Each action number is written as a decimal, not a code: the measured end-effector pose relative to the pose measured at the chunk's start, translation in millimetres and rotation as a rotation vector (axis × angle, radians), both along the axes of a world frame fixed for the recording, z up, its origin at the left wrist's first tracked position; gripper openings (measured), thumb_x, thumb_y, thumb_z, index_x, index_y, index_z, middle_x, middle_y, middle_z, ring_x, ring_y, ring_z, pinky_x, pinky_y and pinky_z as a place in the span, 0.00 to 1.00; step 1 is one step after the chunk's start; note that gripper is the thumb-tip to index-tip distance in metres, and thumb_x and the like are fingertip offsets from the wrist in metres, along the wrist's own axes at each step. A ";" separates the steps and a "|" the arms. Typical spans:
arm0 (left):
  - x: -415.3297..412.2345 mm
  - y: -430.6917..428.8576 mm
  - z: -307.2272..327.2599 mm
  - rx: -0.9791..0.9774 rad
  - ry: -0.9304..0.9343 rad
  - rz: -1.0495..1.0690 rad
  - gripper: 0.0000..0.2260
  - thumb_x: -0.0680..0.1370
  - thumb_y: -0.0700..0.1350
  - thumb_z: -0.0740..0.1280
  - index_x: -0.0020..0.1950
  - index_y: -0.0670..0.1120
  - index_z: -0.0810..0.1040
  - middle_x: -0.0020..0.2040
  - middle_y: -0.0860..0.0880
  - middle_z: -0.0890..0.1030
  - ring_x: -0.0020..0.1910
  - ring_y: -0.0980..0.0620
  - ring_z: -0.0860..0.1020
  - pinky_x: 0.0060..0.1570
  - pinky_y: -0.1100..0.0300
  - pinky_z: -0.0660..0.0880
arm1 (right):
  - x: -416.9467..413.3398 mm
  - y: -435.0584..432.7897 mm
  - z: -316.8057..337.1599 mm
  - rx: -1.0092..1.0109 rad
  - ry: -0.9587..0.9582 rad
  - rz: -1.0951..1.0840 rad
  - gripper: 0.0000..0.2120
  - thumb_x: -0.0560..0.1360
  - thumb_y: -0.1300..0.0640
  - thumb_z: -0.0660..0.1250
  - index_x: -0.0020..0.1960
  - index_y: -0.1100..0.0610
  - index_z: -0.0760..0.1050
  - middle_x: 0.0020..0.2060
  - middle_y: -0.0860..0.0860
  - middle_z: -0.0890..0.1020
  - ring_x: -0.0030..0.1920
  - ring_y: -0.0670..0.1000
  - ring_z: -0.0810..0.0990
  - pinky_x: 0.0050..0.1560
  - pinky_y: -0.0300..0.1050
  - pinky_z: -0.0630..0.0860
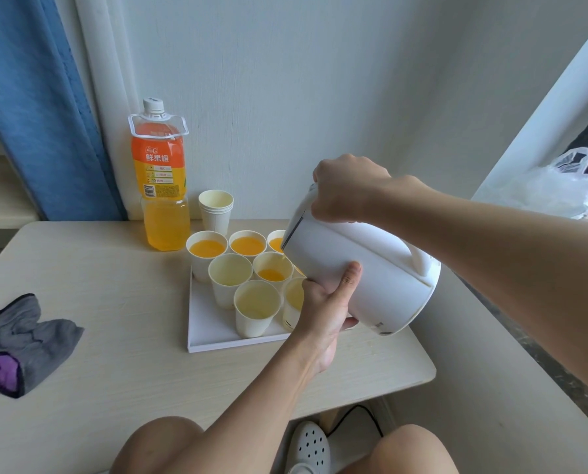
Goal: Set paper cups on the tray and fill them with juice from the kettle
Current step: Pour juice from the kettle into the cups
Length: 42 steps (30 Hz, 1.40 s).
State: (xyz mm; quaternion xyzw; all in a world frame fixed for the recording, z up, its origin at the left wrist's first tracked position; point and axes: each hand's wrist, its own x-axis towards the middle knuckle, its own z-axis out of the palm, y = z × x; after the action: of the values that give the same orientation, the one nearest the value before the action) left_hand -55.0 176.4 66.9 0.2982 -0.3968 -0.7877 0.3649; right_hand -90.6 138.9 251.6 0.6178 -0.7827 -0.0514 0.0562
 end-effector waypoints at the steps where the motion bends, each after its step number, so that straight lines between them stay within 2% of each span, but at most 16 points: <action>1: -0.3 -0.2 -0.1 0.003 0.000 -0.003 0.39 0.63 0.65 0.76 0.68 0.47 0.76 0.62 0.49 0.85 0.63 0.43 0.82 0.63 0.37 0.79 | -0.1 0.1 0.0 0.000 0.001 0.000 0.07 0.71 0.60 0.60 0.36 0.55 0.65 0.33 0.53 0.72 0.31 0.52 0.71 0.30 0.39 0.63; 3: -0.7 -0.6 -0.5 0.010 0.003 -0.008 0.37 0.65 0.64 0.76 0.69 0.47 0.76 0.63 0.49 0.85 0.63 0.44 0.82 0.63 0.38 0.79 | -0.2 0.3 0.1 0.000 0.000 0.003 0.06 0.71 0.60 0.60 0.36 0.55 0.66 0.33 0.53 0.72 0.31 0.52 0.71 0.30 0.39 0.63; 7: -0.6 0.0 1.0 0.004 0.017 -0.009 0.40 0.61 0.66 0.76 0.68 0.48 0.77 0.62 0.49 0.85 0.59 0.47 0.83 0.63 0.37 0.78 | 0.2 -0.9 -0.8 0.002 0.006 0.003 0.05 0.71 0.61 0.60 0.37 0.56 0.67 0.33 0.53 0.73 0.31 0.52 0.71 0.30 0.39 0.64; 11: -1.1 0.1 1.3 0.025 0.024 0.005 0.42 0.61 0.66 0.76 0.70 0.47 0.76 0.64 0.48 0.84 0.64 0.43 0.82 0.63 0.37 0.79 | 1.6 -2.0 -0.9 0.001 0.008 0.016 0.05 0.71 0.61 0.61 0.37 0.56 0.67 0.33 0.52 0.73 0.32 0.52 0.71 0.30 0.39 0.64; 15: -1.3 -0.7 1.6 0.062 0.056 0.011 0.43 0.61 0.65 0.77 0.71 0.47 0.74 0.65 0.48 0.83 0.65 0.43 0.81 0.57 0.43 0.83 | 2.4 -4.3 -2.2 -0.002 0.027 0.026 0.06 0.72 0.60 0.61 0.37 0.56 0.67 0.33 0.52 0.73 0.32 0.52 0.71 0.29 0.39 0.64; 26: -2.7 -1.8 -0.6 0.062 0.067 -0.008 0.42 0.62 0.66 0.77 0.71 0.49 0.75 0.66 0.49 0.83 0.67 0.44 0.80 0.60 0.41 0.81 | 3.5 -6.1 -3.1 -0.003 0.053 0.039 0.07 0.73 0.59 0.62 0.37 0.56 0.67 0.34 0.52 0.72 0.32 0.52 0.70 0.29 0.39 0.63; 31: -3.1 -2.2 0.3 0.073 0.069 -0.004 0.40 0.64 0.65 0.77 0.72 0.48 0.74 0.67 0.49 0.82 0.67 0.44 0.80 0.59 0.41 0.81 | 4.6 -6.7 -2.4 -0.011 0.059 0.049 0.07 0.73 0.59 0.62 0.37 0.55 0.67 0.34 0.52 0.72 0.32 0.52 0.70 0.29 0.39 0.63; 37: -1.5 -1.3 2.0 0.075 0.075 -0.010 0.31 0.70 0.60 0.74 0.70 0.48 0.76 0.66 0.47 0.83 0.67 0.42 0.80 0.60 0.41 0.81 | 4.6 -10.6 -6.5 -0.032 0.085 0.047 0.11 0.76 0.55 0.62 0.36 0.55 0.66 0.35 0.52 0.71 0.31 0.51 0.69 0.29 0.39 0.62; 42: -0.3 -1.1 2.5 0.092 0.079 -0.002 0.31 0.69 0.60 0.74 0.70 0.49 0.76 0.66 0.47 0.83 0.67 0.42 0.80 0.59 0.41 0.81 | 5.2 -11.9 -8.1 -0.038 0.092 0.056 0.11 0.76 0.55 0.62 0.36 0.55 0.66 0.35 0.52 0.71 0.31 0.51 0.69 0.29 0.39 0.62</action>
State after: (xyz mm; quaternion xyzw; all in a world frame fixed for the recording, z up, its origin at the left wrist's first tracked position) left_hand -55.3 175.2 69.4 0.2829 -0.3457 -0.8166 0.3656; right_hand -85.4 127.0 243.5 0.6353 -0.7624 -0.0634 0.1053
